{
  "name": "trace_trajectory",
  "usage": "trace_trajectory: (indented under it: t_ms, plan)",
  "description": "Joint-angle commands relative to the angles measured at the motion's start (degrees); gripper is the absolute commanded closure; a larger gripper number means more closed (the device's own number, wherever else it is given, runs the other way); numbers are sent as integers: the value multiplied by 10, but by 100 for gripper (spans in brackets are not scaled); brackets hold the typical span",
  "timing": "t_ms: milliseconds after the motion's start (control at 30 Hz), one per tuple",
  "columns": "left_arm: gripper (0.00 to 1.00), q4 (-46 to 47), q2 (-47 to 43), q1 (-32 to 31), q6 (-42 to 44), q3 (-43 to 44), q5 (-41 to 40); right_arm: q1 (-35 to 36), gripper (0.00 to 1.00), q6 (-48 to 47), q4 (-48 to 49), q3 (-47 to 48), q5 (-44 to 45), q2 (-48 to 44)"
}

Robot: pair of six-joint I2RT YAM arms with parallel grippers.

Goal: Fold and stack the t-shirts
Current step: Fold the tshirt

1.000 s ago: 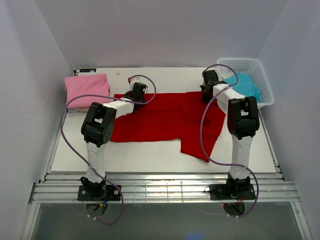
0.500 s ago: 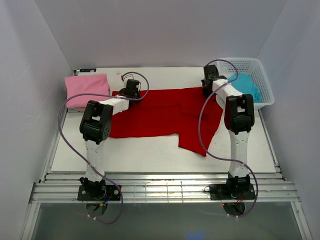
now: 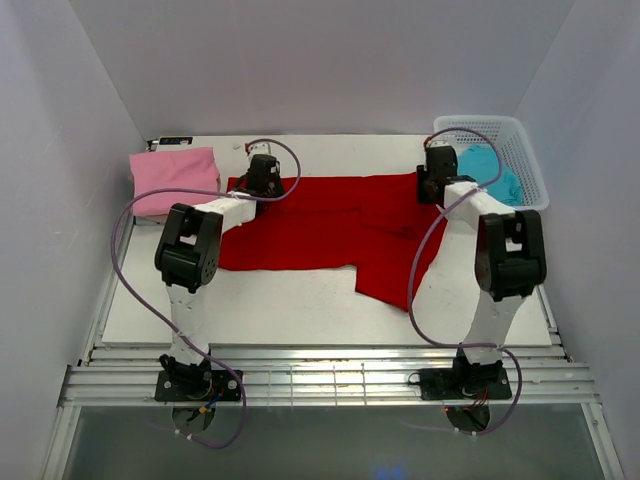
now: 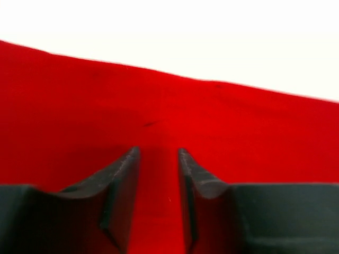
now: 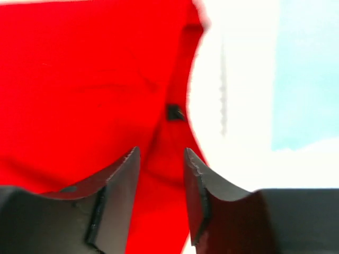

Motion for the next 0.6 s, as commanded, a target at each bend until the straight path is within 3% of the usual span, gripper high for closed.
trace_trajectory:
  t_ms: [0, 167, 333, 567]
  plan:
    - [53, 55, -152, -20, 41, -30, -55, 7, 54, -13, 129, -62, 31, -163]
    - [49, 14, -280, -47, 28, -125, -113, 31, 52, 4, 22, -132, 31, -285]
    - [49, -85, -385, -53, -40, -275, -194, 127, 53, 58, -12, -288, 54, -389]
    - [49, -206, -415, -50, -106, -357, -226, 230, 53, 152, -41, -417, 65, -508]
